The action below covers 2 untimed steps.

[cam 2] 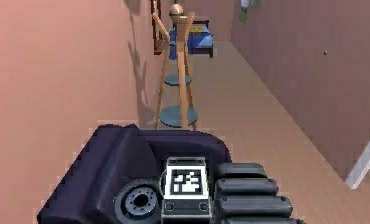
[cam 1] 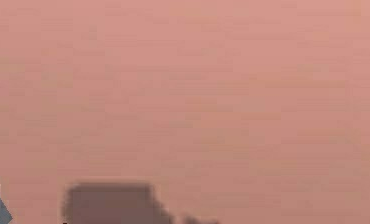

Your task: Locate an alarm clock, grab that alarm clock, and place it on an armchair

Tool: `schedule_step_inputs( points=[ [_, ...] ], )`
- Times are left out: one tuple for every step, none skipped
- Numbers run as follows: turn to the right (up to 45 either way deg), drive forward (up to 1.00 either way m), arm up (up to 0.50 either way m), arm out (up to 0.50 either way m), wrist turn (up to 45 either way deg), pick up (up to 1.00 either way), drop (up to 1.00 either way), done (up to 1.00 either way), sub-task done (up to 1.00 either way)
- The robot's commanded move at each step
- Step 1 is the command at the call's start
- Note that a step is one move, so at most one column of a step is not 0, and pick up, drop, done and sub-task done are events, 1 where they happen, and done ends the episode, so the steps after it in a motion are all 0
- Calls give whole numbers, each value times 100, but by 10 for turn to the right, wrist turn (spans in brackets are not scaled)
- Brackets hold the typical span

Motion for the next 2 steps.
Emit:
schedule_step_inputs(
  points=[
    [0,0,0,44,0,0,0,0,0],
    [0,0,0,0,450,0,0,0,0]
  ],
)
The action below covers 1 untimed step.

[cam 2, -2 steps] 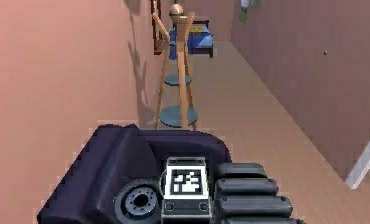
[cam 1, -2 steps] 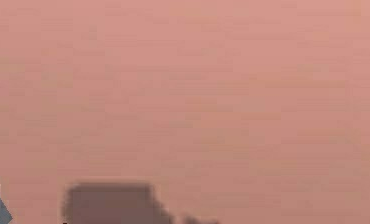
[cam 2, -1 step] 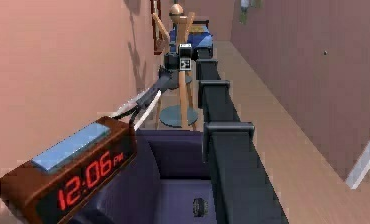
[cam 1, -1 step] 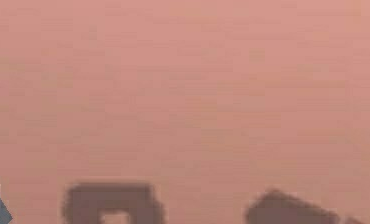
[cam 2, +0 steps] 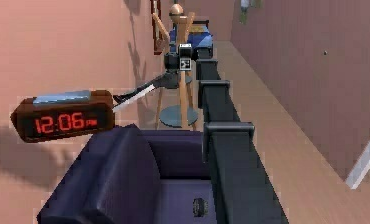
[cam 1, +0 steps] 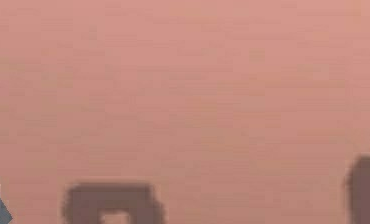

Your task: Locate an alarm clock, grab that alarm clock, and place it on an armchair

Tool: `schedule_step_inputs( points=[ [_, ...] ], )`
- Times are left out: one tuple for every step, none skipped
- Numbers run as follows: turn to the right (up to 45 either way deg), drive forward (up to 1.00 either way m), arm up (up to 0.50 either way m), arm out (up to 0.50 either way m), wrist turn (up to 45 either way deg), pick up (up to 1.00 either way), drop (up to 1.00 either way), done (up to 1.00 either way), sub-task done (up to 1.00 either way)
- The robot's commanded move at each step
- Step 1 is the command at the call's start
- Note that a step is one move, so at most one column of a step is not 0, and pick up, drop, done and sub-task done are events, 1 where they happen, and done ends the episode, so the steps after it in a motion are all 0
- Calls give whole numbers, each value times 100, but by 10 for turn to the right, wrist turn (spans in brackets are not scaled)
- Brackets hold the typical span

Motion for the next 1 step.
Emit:
schedule_step_inputs(
  points=[
    [0,0,0,0,450,0,0,0,0]
  ],
)
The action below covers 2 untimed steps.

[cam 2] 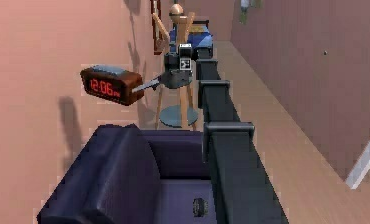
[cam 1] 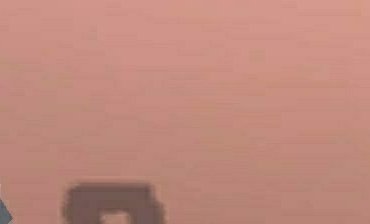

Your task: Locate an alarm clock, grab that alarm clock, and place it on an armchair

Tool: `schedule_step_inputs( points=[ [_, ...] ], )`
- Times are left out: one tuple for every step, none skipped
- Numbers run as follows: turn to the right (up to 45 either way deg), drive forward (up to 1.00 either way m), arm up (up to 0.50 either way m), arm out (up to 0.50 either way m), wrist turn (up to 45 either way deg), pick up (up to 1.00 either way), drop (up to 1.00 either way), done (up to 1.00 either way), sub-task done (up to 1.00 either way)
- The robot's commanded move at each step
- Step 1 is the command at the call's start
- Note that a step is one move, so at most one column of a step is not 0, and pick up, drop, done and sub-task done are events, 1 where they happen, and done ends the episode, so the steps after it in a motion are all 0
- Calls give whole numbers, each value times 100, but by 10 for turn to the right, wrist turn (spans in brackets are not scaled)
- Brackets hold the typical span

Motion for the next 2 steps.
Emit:
schedule_step_inputs(
  points=[
    [0,0,0,0,360,0,0,0,0],
    [0,0,-46,0,0,0,0,0,0]
  ],
)
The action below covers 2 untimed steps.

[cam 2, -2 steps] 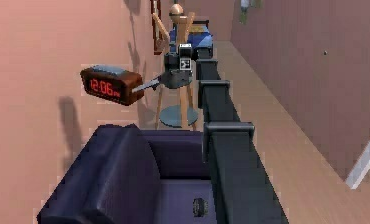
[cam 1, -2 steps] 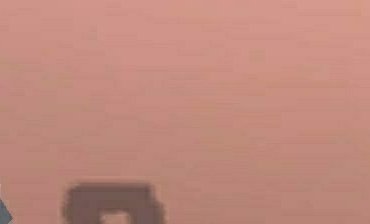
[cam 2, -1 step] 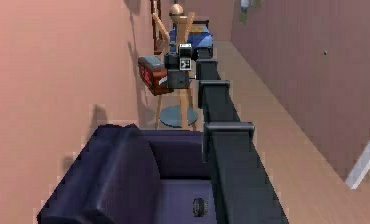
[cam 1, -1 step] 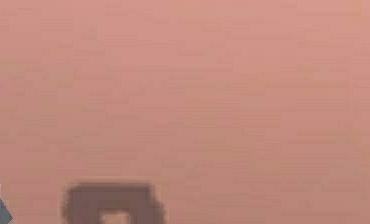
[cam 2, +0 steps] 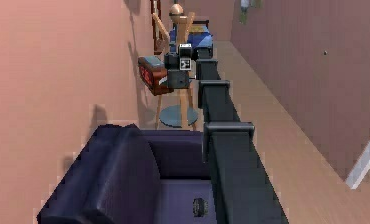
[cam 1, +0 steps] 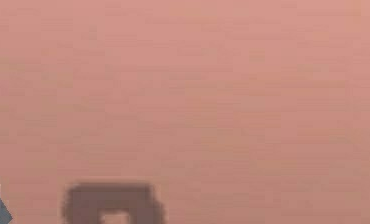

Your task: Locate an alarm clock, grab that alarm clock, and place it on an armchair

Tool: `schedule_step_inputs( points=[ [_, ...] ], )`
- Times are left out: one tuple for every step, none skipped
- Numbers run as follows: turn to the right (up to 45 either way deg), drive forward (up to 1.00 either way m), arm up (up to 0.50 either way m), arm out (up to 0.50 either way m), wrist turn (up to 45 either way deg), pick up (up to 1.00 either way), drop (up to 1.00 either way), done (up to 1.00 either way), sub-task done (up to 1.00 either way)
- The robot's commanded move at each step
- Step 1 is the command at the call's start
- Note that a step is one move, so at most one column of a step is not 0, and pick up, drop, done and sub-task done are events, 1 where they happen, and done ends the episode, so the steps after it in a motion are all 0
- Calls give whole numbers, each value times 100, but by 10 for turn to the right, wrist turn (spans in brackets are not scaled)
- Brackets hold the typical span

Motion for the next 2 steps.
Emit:
schedule_step_inputs(
  points=[
    [0,0,-50,0,0,0,0,0,0],
    [0,0,0,0,0,0,100,0,0]
  ],
)
